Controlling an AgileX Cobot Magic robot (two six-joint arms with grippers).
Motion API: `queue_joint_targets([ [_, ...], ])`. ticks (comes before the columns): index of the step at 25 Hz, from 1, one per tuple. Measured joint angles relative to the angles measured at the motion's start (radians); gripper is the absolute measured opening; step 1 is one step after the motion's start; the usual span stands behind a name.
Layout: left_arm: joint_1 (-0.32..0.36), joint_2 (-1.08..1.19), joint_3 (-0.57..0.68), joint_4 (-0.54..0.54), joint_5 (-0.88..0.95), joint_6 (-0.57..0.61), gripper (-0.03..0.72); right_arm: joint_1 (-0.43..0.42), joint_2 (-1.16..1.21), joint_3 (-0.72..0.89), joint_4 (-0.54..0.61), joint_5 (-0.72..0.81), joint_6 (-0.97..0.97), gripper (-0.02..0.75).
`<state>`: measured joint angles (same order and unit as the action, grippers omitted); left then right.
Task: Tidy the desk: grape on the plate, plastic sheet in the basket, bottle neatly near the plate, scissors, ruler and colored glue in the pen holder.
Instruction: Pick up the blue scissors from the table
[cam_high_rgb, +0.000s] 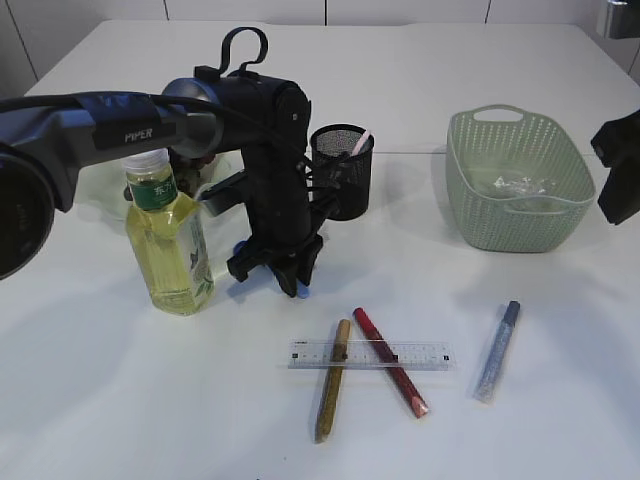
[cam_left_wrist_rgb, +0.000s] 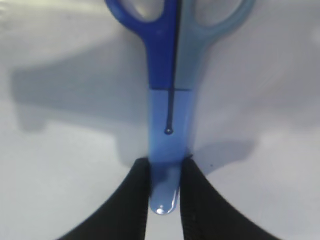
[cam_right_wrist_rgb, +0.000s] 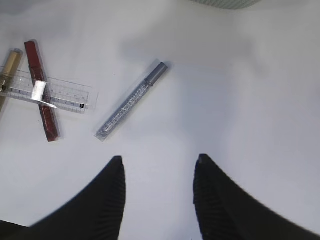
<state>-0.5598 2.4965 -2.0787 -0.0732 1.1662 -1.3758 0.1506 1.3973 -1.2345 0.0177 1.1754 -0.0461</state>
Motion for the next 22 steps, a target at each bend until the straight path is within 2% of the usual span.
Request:
queue_joint_targets([
  [16, 0.000, 0.014, -0.118, 0.011, 0.050, 0.025, 0.130, 0.000, 0.000, 0.000, 0.008, 0.000, -0.002, 0.364],
  [22, 0.000, 0.014, -0.148, 0.013, 0.050, 0.076, 0.130, 0.000, 0.000, 0.000, 0.008, 0.000, -0.006, 0.364],
])
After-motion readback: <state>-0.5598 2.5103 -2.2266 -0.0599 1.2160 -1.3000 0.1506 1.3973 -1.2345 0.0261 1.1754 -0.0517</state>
